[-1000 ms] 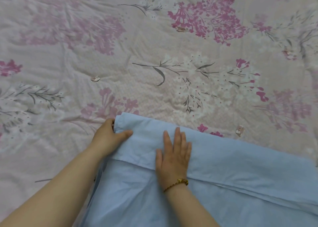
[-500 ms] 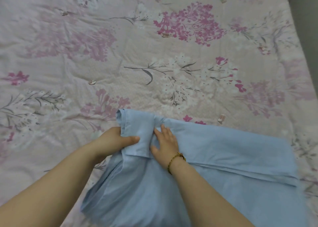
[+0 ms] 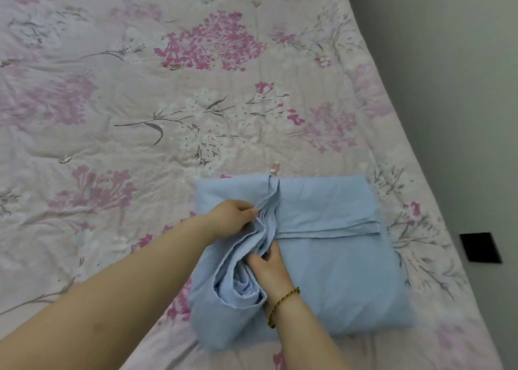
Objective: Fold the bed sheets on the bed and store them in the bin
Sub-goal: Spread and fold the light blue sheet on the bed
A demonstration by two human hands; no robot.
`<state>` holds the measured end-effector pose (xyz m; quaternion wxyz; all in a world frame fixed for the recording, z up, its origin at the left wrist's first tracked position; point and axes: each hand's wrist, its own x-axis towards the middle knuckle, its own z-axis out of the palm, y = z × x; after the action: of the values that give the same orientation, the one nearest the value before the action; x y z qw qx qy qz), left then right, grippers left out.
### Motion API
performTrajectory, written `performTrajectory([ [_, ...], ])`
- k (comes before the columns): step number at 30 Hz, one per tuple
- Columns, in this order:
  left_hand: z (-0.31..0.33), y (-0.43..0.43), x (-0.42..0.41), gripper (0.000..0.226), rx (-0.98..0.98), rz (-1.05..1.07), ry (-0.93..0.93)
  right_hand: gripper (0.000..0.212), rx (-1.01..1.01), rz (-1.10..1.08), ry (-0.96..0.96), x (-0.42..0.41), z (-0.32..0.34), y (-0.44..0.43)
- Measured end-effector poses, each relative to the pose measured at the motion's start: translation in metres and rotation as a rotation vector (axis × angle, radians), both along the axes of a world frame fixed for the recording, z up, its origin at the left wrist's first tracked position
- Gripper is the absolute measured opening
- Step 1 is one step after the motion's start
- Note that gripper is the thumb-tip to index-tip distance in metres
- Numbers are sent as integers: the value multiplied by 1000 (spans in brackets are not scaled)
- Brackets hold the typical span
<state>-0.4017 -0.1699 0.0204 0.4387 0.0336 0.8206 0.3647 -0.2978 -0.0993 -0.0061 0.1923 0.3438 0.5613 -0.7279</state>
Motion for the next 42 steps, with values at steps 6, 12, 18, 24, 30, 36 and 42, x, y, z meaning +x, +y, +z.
performTrajectory([
  [6,-45,-3,30,54,-281,-636,517,44,132,136,-145,15,-13,48],
  [12,-67,-1,36,105,-426,-773,624,56,-20,137,-185,29,-17,39],
  [18,-80,7,16,132,-484,-890,665,20,223,398,-48,60,-33,59],
  [24,-86,9,23,117,-494,-904,685,22,750,-110,61,69,-18,66],
  [30,-73,-8,21,90,-412,-811,812,51,1391,622,353,64,-37,12],
  [36,-70,-51,38,70,-251,0,711,85,1402,841,210,97,-81,30],
  [42,-55,-60,93,44,98,663,6,47,1208,449,213,86,-68,19],
])
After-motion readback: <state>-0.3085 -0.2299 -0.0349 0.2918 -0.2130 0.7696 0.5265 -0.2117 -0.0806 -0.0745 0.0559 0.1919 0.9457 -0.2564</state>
